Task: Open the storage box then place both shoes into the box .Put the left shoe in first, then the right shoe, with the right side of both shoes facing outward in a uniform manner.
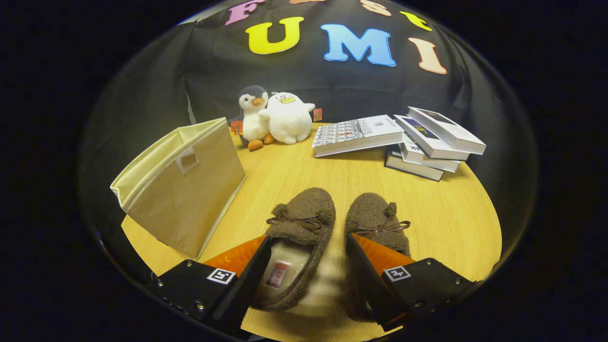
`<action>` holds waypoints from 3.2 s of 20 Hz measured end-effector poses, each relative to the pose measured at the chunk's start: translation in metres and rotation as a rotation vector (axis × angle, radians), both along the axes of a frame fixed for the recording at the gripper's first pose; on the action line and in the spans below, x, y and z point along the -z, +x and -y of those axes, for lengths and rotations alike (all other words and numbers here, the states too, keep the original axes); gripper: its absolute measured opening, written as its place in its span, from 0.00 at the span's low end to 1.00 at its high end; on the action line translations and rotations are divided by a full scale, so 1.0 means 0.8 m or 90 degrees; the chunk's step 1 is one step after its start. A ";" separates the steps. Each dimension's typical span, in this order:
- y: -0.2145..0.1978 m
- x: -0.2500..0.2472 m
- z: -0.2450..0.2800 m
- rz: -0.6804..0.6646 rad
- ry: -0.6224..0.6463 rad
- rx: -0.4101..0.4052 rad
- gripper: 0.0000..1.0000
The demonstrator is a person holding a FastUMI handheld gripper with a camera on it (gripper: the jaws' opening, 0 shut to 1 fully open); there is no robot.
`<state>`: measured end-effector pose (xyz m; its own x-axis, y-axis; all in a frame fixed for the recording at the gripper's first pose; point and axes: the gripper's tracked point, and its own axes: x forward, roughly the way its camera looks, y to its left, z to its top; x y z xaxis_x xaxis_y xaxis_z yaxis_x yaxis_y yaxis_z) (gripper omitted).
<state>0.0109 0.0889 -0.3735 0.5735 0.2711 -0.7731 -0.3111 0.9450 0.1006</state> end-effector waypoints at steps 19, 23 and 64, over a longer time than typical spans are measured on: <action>0.015 0.032 0.009 -0.168 0.059 0.174 0.01; 0.021 -0.004 -0.001 -0.179 0.113 0.214 0.01; 0.051 -0.122 -0.389 -0.169 0.291 0.185 0.01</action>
<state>0.0516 0.4005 -0.2759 0.4772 0.4714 -0.7416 0.0443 0.8300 0.5561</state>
